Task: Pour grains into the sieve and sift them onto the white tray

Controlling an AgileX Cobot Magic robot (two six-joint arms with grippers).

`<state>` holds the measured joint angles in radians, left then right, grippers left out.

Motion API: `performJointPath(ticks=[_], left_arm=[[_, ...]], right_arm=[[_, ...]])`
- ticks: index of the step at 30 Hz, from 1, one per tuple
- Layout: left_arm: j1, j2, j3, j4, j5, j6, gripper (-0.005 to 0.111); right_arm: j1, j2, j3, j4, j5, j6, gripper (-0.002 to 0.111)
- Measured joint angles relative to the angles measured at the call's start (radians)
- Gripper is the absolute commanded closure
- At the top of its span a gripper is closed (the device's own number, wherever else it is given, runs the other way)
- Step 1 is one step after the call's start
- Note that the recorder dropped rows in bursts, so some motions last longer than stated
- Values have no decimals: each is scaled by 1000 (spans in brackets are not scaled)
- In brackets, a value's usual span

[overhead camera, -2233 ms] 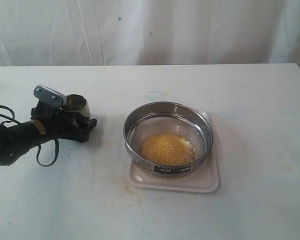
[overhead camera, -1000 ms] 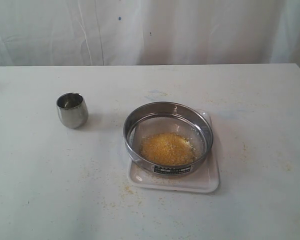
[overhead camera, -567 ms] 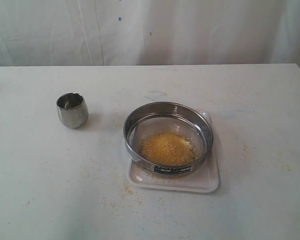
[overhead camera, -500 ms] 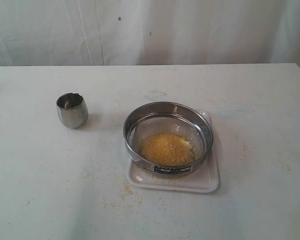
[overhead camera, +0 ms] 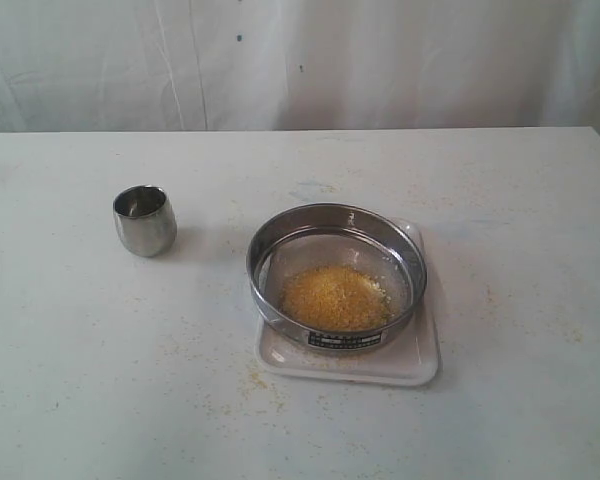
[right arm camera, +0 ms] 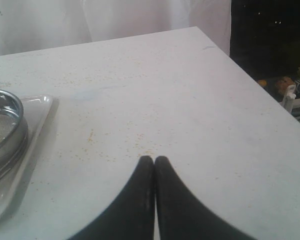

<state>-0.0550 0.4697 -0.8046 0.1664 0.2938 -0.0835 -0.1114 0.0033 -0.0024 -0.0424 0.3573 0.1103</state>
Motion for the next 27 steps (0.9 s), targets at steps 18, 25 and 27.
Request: performJointPath(ticks=[18, 25, 27], left_arm=[[101, -435, 456, 319, 59, -270, 107], [101, -453, 571, 5, -13, -26, 107], [101, -453, 566, -45, -9, -13, 107]], right_arm=[[0, 0, 0, 0, 0, 0, 108], [0, 0, 0, 0, 0, 0, 108], [0, 0, 0, 0, 0, 0, 108]])
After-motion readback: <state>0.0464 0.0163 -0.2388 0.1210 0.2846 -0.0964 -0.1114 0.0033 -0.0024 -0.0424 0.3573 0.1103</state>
